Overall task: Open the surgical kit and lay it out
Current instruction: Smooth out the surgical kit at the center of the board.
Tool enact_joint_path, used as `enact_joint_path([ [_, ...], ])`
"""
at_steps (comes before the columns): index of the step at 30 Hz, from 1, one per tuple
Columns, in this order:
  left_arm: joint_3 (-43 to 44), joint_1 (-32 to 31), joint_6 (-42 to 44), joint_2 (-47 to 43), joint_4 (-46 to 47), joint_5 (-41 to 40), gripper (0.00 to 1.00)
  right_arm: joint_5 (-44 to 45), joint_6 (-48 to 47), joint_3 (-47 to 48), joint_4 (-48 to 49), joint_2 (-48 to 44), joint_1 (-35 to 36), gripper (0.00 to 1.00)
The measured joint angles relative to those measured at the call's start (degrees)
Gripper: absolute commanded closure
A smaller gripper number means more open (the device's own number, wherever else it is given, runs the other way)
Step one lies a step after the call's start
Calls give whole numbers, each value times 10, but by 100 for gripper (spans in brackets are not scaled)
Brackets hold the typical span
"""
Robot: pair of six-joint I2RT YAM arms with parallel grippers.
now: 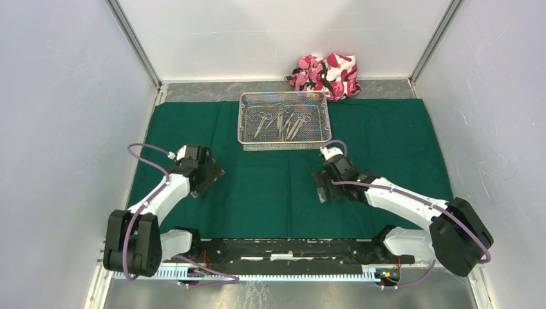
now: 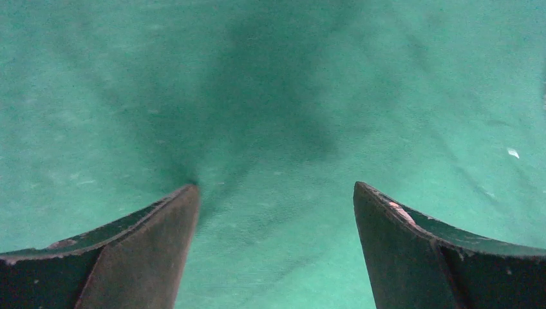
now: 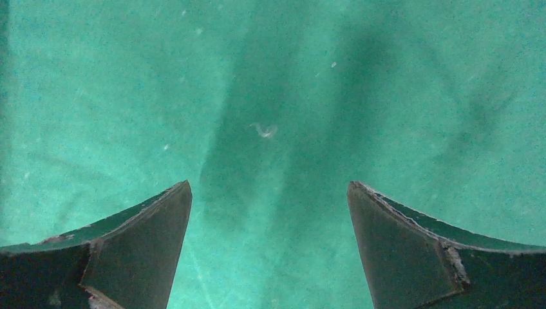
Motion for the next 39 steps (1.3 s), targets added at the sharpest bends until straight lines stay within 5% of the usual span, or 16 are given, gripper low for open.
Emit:
enact_joint_path([
  [17,8,50,-102,-14,-176,-156,1,50,108,36,-43,37,183,2],
  [27,70,-16,-63,-121,-159,-151,7,68,118,64,-1,127,241,2],
  [39,160,-114,-43,-99,-141,-158,3,93,180,99,-35,134,314,2],
])
